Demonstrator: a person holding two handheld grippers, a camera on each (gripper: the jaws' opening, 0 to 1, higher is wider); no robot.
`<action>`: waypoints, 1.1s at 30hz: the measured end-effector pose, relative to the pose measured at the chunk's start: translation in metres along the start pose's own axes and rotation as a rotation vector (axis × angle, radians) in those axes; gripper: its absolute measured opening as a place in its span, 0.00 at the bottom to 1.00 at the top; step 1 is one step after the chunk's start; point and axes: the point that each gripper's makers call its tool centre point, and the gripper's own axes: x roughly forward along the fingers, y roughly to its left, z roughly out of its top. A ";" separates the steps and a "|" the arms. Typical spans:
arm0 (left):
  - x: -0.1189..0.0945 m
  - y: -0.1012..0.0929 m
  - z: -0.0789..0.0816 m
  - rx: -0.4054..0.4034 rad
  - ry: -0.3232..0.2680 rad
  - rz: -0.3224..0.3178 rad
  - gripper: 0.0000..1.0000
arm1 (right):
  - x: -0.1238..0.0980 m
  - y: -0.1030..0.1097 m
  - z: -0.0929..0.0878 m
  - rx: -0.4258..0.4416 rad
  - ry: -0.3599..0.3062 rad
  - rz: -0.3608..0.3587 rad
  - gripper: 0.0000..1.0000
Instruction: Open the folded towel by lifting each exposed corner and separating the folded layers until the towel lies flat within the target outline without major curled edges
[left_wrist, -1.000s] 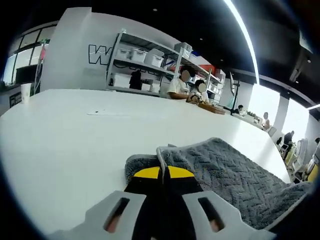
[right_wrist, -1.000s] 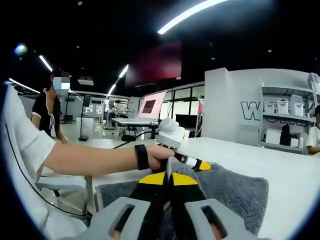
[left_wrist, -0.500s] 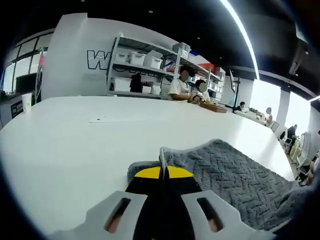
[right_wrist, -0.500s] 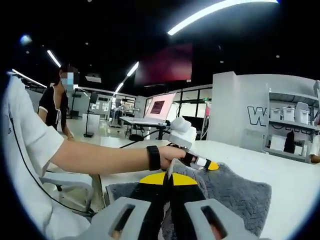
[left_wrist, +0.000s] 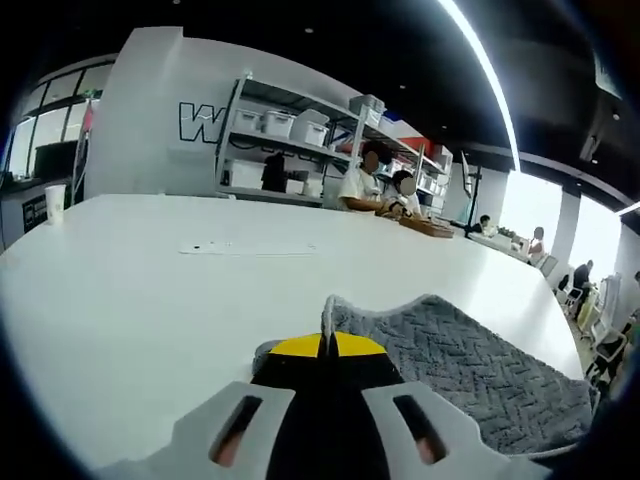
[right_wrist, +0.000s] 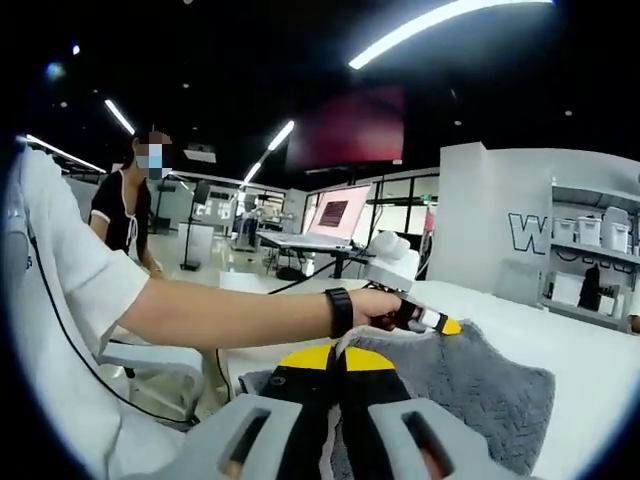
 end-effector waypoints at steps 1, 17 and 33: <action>-0.001 0.000 0.002 -0.025 -0.011 -0.001 0.01 | -0.001 0.003 0.000 0.001 0.007 -0.006 0.00; 0.000 -0.006 0.019 -0.086 -0.106 -0.048 0.01 | -0.019 0.003 0.014 -0.017 -0.035 -0.048 0.00; 0.013 0.002 0.047 -0.078 -0.153 -0.072 0.01 | -0.030 0.008 0.018 -0.043 -0.050 -0.081 0.00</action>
